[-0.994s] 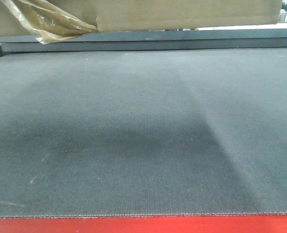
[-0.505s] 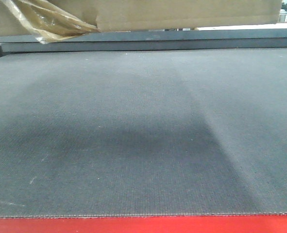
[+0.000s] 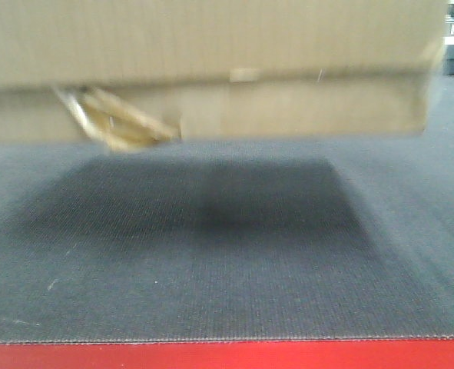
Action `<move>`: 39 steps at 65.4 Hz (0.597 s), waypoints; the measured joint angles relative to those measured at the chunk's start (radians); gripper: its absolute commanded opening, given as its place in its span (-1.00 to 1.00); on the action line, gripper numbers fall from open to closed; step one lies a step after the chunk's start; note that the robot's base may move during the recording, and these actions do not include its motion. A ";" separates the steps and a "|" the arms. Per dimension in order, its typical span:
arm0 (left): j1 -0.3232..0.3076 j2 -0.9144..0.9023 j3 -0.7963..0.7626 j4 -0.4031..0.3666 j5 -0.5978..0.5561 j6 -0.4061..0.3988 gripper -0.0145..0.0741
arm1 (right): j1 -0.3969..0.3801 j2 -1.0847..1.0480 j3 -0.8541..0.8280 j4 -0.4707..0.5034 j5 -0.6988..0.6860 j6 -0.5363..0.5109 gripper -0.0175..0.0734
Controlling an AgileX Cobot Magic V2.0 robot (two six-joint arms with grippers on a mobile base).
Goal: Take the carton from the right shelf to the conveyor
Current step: 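Lower the carton onto the grey conveyor belt with both grippers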
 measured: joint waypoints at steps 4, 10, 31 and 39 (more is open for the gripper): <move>0.005 0.040 0.000 0.002 -0.008 0.002 -0.71 | -0.011 0.037 0.000 0.000 -0.005 -0.002 -0.74; 0.010 0.092 0.000 0.006 -0.023 0.002 -0.71 | -0.014 0.094 0.000 0.000 -0.020 -0.002 -0.74; 0.016 0.158 0.001 0.024 -0.045 0.009 0.15 | -0.016 0.171 -0.008 -0.014 -0.041 -0.008 -0.03; 0.013 0.158 0.001 0.003 -0.060 0.024 0.72 | -0.018 0.187 -0.008 -0.016 -0.062 -0.003 0.66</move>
